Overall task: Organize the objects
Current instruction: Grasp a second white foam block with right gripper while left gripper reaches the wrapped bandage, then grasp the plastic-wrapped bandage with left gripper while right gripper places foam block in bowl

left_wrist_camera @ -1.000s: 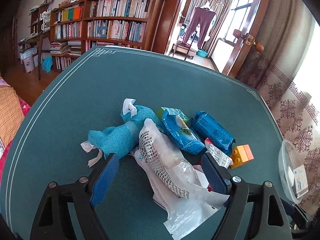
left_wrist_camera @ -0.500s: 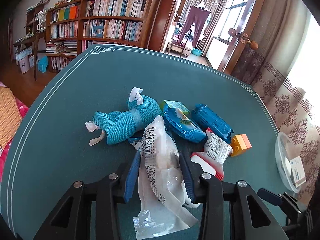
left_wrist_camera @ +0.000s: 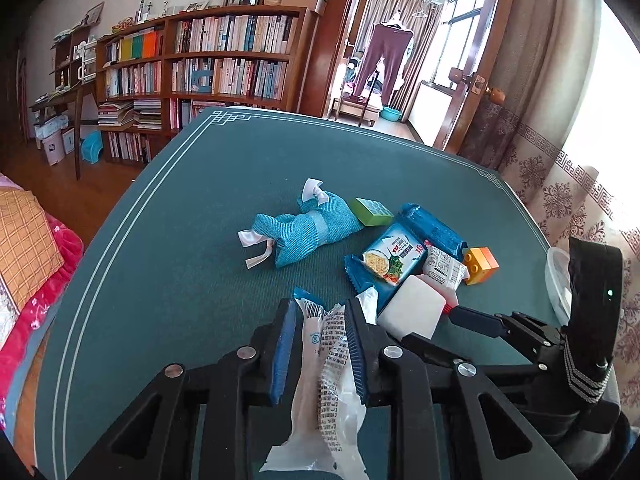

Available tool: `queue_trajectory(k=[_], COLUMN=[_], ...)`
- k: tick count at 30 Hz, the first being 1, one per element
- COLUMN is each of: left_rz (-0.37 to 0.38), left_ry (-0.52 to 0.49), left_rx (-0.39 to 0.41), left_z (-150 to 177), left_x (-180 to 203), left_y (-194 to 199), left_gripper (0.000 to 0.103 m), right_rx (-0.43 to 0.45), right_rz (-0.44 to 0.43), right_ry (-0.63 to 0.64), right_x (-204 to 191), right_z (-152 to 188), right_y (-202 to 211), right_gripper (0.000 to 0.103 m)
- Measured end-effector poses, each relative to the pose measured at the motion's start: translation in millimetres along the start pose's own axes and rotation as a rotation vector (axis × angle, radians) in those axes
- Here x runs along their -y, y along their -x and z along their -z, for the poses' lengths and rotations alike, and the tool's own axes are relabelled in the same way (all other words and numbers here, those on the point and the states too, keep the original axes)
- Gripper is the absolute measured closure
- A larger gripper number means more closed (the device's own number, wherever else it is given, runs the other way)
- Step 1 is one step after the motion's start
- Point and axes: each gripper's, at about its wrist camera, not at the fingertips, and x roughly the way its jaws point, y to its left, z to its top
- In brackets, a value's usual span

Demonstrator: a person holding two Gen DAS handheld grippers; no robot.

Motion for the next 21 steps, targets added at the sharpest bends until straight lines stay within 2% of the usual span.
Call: queue_trajectory(k=[3,8,9,10,13,21], left_rz=[-0.013,-0.008,-0.004,0.003,0.017,0.041], left_ry=[-0.004,0.024,0.026,0.027,0.022,-0.048], left_rx=[-0.016,-0.039,-0.038,-0.038,-0.034,-0.083], left_z=[3.8,8.9,9.1,9.2,10.2,21.1], left_x=[-4.0,-16.0,-16.6,-16.5,-12.8,13.3], left_y=[-5.6,-10.3,-9.7,-9.3,-6.9,-16.3], left_gripper=[0.074,0.064,0.059,0.052,0.036,0.033], right_rx=[-0.002,-0.008,-0.005,-0.002,0.003,0.028], right_rz=[0.007,0.034,0.035,0.033,0.019,0.041], right_ry=[0.007,0.027,0.028,0.027,0.018,-0.007], right_x=[-5.8,-10.2,-10.3,-10.1,-5.5,7.6], right_z=[-4.3,-3.9,-3.2,-2.2,1.9,29.2], right_y=[-7.8,-14.8,-14.1,-13.1,-8.5,19.9], right_gripper=[0.026,0.026,0.028,0.037,0.039,0.040])
